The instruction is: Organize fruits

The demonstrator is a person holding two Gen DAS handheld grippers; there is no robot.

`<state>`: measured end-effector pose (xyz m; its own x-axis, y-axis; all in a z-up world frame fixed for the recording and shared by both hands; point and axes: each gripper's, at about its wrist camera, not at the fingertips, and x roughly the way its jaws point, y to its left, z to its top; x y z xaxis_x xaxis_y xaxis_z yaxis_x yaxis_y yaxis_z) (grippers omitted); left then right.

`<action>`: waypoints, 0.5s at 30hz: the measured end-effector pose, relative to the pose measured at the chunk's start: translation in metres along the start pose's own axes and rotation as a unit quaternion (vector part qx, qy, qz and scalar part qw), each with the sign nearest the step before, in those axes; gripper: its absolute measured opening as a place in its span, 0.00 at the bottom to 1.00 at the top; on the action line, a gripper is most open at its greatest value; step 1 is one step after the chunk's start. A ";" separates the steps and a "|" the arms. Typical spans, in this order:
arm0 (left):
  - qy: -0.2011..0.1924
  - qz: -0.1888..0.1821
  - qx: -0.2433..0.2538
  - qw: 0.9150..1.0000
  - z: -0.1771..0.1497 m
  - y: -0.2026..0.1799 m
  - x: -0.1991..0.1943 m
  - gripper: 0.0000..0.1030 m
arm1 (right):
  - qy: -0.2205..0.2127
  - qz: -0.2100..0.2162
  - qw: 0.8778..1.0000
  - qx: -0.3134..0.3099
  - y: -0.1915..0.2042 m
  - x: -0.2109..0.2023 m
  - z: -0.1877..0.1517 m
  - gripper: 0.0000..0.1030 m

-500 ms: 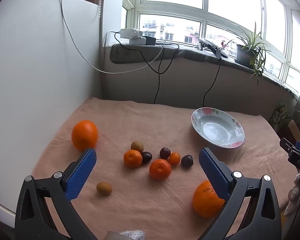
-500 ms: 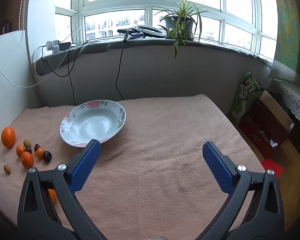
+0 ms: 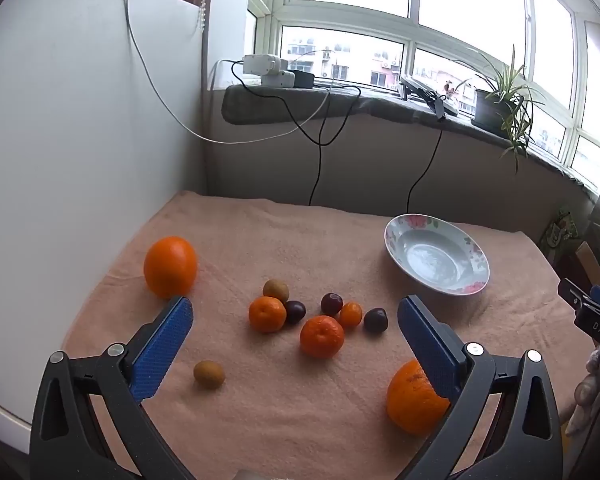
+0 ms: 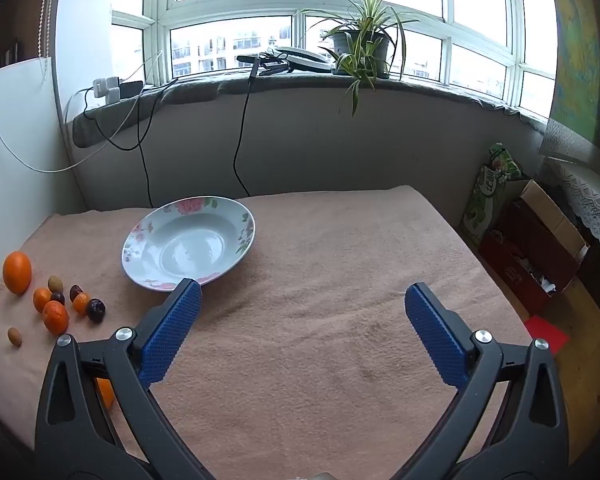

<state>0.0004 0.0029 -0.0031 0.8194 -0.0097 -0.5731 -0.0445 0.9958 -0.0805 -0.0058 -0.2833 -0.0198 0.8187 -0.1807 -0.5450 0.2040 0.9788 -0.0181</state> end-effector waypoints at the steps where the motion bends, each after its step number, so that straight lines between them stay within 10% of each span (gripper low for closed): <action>1: 0.000 0.000 0.000 1.000 0.000 0.000 0.000 0.99 | 0.001 0.001 1.000 0.000 0.001 -0.001 -0.001 1.00; 15: 0.000 -0.002 -0.004 1.000 0.001 0.001 -0.001 0.99 | 0.006 0.015 1.000 0.000 0.002 -0.001 0.000 1.00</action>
<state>-0.0003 0.0042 -0.0018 0.8194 -0.0134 -0.5731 -0.0461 0.9949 -0.0892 -0.0062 -0.2812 -0.0198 0.8182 -0.1493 -0.5552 0.1787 0.9839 -0.0013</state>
